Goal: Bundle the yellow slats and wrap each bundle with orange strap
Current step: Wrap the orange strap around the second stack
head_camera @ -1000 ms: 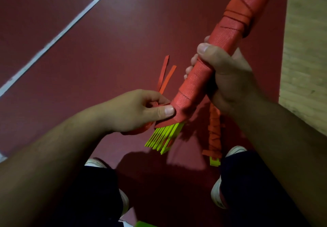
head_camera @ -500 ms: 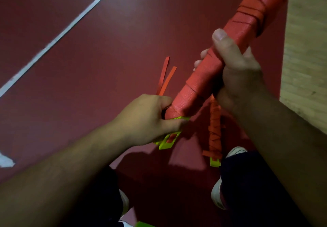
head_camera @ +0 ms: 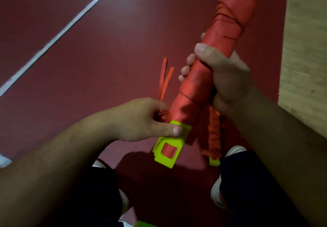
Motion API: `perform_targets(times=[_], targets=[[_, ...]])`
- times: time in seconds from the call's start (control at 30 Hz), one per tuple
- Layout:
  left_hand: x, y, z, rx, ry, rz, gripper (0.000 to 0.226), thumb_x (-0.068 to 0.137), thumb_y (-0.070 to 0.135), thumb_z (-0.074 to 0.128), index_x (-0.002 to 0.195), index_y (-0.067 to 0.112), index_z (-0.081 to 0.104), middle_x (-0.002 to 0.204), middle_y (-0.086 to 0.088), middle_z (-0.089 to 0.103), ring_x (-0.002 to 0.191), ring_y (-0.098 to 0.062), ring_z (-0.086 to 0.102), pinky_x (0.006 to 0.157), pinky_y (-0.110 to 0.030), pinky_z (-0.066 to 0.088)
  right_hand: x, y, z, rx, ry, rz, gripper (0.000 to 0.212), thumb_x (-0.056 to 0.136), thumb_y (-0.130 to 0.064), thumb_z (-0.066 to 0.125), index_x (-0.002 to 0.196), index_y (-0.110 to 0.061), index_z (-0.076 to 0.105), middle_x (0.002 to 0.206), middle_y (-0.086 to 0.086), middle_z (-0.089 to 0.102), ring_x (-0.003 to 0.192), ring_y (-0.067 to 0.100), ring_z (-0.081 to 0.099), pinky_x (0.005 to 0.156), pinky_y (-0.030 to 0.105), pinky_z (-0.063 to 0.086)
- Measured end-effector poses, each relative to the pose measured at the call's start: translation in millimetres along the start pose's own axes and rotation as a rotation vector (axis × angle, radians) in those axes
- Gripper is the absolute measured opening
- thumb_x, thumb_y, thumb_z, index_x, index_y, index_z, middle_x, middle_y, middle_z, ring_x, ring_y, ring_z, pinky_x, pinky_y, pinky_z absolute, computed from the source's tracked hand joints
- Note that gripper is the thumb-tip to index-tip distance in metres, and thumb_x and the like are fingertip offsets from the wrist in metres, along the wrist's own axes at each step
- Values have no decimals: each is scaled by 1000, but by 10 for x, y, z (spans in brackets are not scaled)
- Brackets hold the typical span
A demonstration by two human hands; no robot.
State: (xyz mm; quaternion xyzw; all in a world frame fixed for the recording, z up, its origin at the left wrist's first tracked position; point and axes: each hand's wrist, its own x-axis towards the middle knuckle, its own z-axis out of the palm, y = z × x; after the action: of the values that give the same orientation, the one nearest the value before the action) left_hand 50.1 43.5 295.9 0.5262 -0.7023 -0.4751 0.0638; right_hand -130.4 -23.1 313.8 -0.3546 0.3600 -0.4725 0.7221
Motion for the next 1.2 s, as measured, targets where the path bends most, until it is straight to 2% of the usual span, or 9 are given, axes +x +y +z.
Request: perform_targets(times=[0.1, 0.27, 0.43, 0.53, 0.6, 0.7, 0.83, 0.93, 1.2], targets=[[30, 62, 123, 195, 114, -87, 53, 76, 75, 62, 94, 25, 63, 78, 2, 67, 71, -15, 62, 70, -40, 52, 11, 57, 35, -113, 128, -91, 21, 90, -5, 66, 103, -12, 50, 76, 11, 59, 64, 25, 61, 68, 48, 56], [112, 106, 324, 344, 258, -173, 65, 62, 88, 47, 93, 31, 55, 76, 8, 63, 69, -14, 59, 64, -35, 50, 7, 126, 87, -238, 231, -167, 27, 85, -12, 73, 97, -16, 49, 83, 10, 65, 65, 24, 68, 69, 52, 60], [54, 138, 223, 126, 153, 109, 31, 82, 56, 67, 71, 35, 48, 63, 17, 58, 59, 0, 52, 55, -11, 35, -1, 17, 45, -36, -21, -69, 44, 75, -25, 74, 107, -7, 50, 78, 10, 63, 65, 24, 65, 71, 46, 58], [6, 209, 172, -48, -30, 276, 14, 90, 38, 68, 78, 36, 59, 77, 16, 69, 72, -1, 64, 70, -23, 49, -9, -57, -11, 139, -236, 46, 58, 61, -26, 86, 110, -18, 55, 82, 10, 67, 71, 25, 68, 75, 43, 58], [-5, 227, 144, -57, -44, 308, 15, 91, 40, 67, 79, 42, 57, 76, 19, 66, 72, 2, 61, 68, -20, 47, -17, -64, -24, 152, -249, 70, 49, 70, -20, 80, 110, -21, 52, 78, 6, 64, 66, 22, 64, 70, 40, 58], [-25, 187, 85, 6, -44, 232, 23, 84, 66, 59, 80, 45, 51, 74, 18, 61, 69, 1, 59, 64, -16, 42, -23, -50, 0, 150, -174, 69, 27, 80, -18, 60, 105, -20, 48, 70, 4, 54, 57, 19, 54, 64, 37, 55], [-15, 96, 63, 194, 79, 20, 61, 64, 91, 47, 86, 35, 51, 78, 10, 62, 70, -2, 57, 62, -23, 41, 13, 6, 1, 101, -78, 42, 14, 79, -13, 60, 91, -18, 52, 68, 6, 52, 56, 20, 52, 62, 36, 53], [5, 73, 78, 230, 139, -41, 64, 62, 83, 47, 95, 30, 59, 81, 7, 66, 72, -5, 59, 64, -28, 46, 31, 40, -4, 36, 0, -38, 12, 78, -9, 61, 83, -16, 53, 67, 8, 51, 55, 21, 52, 62, 39, 52], [47, 52, 152, 344, 135, -104, 54, 83, 74, 46, 77, 21, 53, 65, -1, 58, 57, -12, 52, 50, -26, 33, 19, 58, -11, -191, 97, -184, 31, 81, -10, 69, 105, -13, 50, 62, 4, 61, 59, 25, 60, 67, 49, 57]])
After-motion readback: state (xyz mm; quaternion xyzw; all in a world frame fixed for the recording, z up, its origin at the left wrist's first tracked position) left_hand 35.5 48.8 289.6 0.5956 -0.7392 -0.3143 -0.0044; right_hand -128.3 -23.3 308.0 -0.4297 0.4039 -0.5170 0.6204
